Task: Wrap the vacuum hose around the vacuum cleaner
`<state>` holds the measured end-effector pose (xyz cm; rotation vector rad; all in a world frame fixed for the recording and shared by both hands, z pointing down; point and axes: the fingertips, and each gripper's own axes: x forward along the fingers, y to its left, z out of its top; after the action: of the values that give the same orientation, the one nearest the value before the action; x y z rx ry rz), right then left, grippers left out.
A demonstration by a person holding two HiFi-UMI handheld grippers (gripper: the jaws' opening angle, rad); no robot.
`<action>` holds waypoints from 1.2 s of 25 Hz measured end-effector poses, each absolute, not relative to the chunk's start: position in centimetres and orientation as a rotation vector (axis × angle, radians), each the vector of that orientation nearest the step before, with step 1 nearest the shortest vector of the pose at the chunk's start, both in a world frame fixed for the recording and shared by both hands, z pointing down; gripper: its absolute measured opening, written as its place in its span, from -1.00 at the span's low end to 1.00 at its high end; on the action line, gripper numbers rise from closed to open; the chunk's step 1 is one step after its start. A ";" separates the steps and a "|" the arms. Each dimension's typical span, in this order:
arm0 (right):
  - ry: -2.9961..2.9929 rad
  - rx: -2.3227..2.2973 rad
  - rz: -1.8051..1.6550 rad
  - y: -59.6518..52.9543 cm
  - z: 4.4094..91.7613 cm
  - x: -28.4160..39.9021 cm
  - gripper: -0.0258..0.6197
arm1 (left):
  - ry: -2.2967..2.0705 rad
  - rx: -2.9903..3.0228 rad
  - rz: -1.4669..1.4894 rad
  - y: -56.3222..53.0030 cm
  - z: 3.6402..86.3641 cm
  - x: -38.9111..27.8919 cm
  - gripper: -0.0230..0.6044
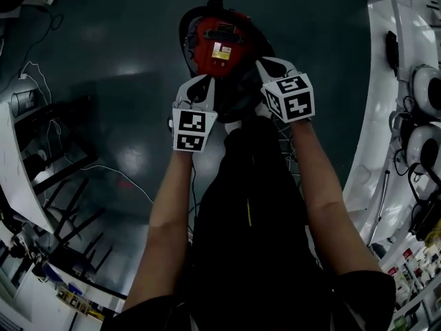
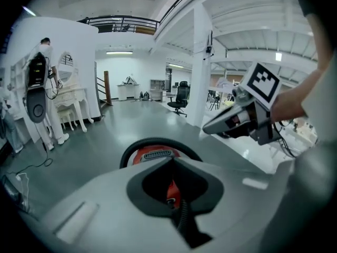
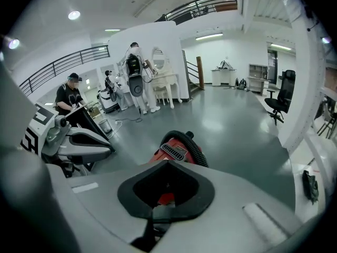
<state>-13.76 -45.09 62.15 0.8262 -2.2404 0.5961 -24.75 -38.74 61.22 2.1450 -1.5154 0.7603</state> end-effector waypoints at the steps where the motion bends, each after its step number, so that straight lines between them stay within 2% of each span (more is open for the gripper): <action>1: -2.244 0.835 0.602 -44.6 61.8 -13.7 -0.92 | -1.518 2.144 0.763 -38.4 61.1 -24.6 -0.90; 14: -2.260 0.897 0.687 -34.8 60.4 -9.1 -0.92 | -1.601 2.116 0.793 -30.8 58.9 -19.7 -0.90; 22: -2.259 0.955 0.744 -27.0 59.2 -3.1 -0.93 | -1.648 2.042 0.753 -23.4 57.8 -13.6 -0.90; 30: -2.327 0.992 0.696 -20.7 54.8 -1.8 -0.93 | -1.665 2.008 0.678 -17.5 54.5 -9.9 -0.90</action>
<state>-1.85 -20.66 54.82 0.9918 -2.3268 0.6959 -9.94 -17.46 54.51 2.0082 -1.6647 0.6781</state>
